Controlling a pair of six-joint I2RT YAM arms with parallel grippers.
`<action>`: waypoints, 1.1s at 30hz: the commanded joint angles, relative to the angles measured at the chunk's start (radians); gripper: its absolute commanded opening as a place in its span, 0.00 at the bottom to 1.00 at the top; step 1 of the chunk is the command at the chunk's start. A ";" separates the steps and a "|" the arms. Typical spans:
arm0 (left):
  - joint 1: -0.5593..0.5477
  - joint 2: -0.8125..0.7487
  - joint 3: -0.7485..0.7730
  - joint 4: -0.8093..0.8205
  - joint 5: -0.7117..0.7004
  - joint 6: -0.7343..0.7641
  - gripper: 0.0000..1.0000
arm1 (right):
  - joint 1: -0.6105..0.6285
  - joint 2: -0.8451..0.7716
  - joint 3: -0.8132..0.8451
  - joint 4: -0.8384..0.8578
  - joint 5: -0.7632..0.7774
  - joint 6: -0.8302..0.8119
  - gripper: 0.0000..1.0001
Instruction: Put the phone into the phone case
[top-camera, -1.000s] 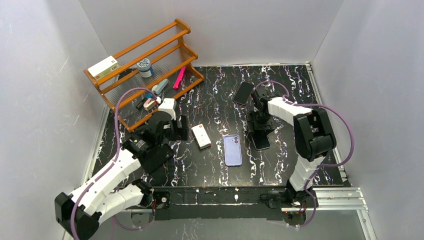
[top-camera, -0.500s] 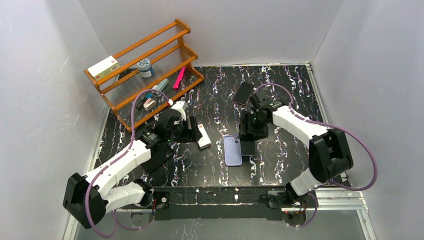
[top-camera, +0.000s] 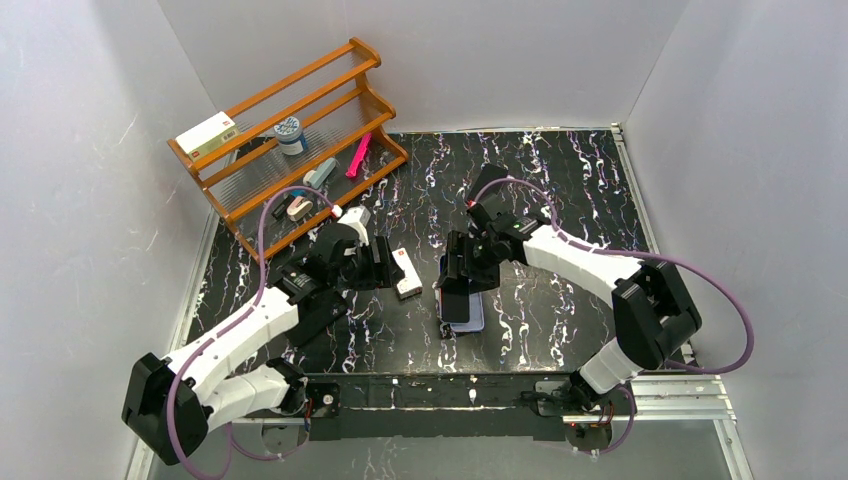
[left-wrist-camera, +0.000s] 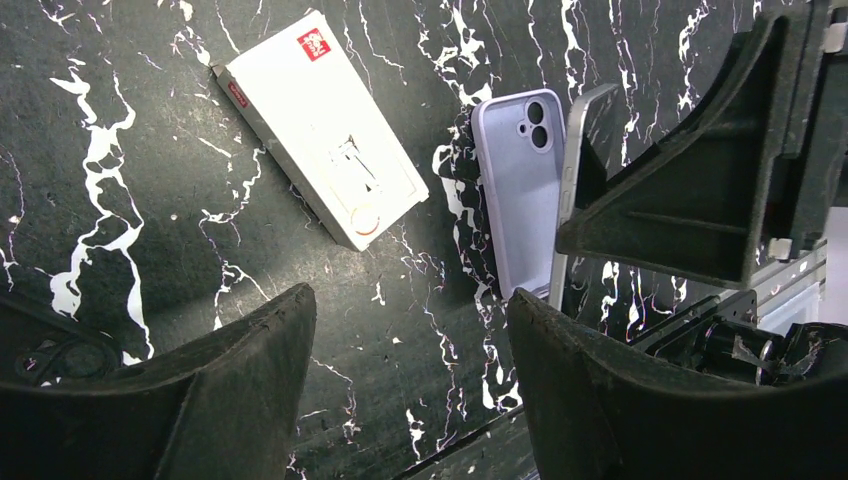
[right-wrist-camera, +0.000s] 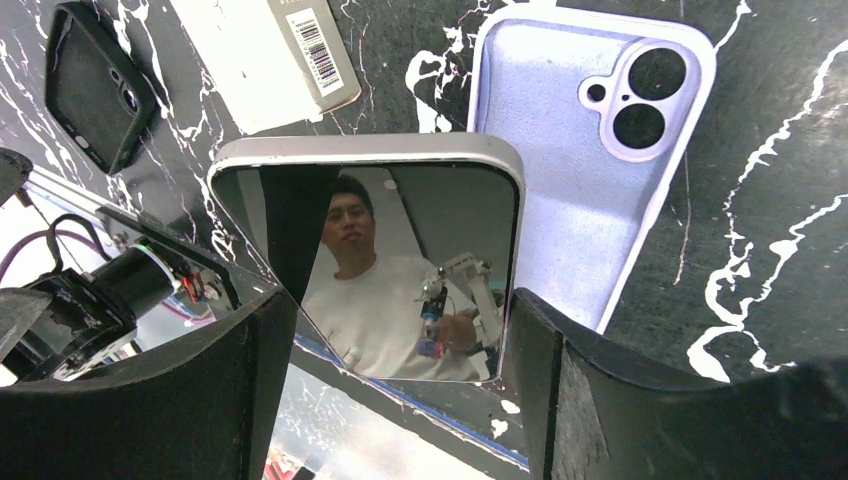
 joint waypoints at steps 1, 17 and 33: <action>-0.002 -0.028 -0.009 -0.013 -0.002 -0.005 0.67 | 0.010 0.004 -0.028 0.075 -0.013 0.064 0.45; -0.002 -0.063 0.017 -0.070 -0.031 0.028 0.67 | 0.008 0.113 -0.023 0.030 0.027 -0.007 0.51; -0.002 -0.058 0.037 -0.082 -0.062 0.031 0.67 | 0.009 0.119 0.003 0.029 -0.030 -0.085 0.56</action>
